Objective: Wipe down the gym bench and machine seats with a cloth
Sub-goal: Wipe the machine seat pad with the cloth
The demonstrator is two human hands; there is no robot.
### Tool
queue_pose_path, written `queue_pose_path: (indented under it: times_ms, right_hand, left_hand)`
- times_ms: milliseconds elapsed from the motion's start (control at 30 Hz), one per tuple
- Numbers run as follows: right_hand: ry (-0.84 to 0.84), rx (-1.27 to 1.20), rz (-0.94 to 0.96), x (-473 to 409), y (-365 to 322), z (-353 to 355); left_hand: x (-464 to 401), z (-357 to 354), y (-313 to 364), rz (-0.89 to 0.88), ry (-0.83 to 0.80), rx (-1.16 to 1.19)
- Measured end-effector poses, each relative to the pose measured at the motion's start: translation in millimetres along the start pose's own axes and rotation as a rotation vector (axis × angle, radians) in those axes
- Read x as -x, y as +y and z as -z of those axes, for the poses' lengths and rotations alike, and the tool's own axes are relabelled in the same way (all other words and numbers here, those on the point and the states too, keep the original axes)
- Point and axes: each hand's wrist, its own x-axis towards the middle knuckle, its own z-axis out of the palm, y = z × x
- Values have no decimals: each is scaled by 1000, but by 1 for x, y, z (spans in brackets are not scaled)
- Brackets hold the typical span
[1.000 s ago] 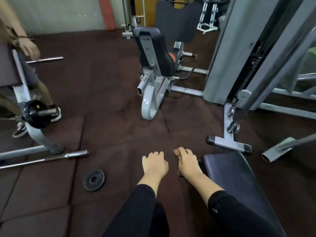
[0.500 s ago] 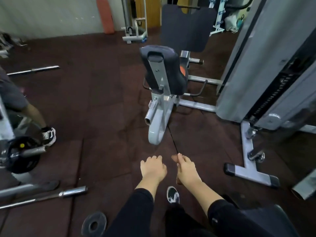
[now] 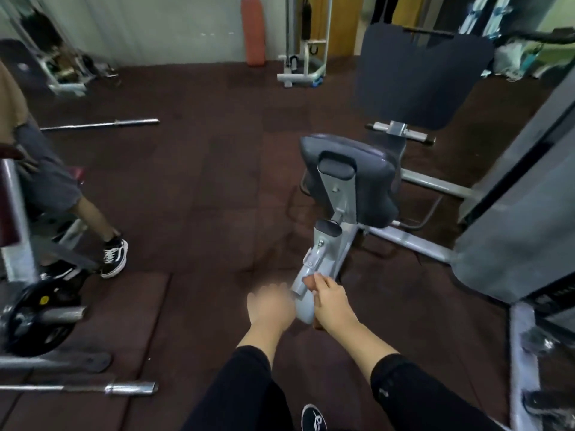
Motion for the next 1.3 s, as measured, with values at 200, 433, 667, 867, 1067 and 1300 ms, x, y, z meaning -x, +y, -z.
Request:
queue_pose_path:
  times_ms: [200, 433, 667, 867, 1067, 1300]
  right_hand:
    - [49, -12, 56, -111, -31, 2]
    - [52, -74, -51, -264, -84, -10]
    - [140, -147, -208, -406, -134, 9]
    - [211, -139, -342, -498, -138, 48]
    - [258, -126, -439, -623, -114, 102]
    - [306, -129, -519, -777, -77, 189]
  left_hand:
    - [-100, 46, -26, 8, -2, -11]
    - [-243, 109, -87, -31, -62, -95]
    - [-391, 192, -130, -152, -63, -198]
    - [-500, 243, -111, -300, -72, -231]
    - [-628, 296, -72, -449, -41, -309]
    - [-786, 365, -11, -525, -48, -318]
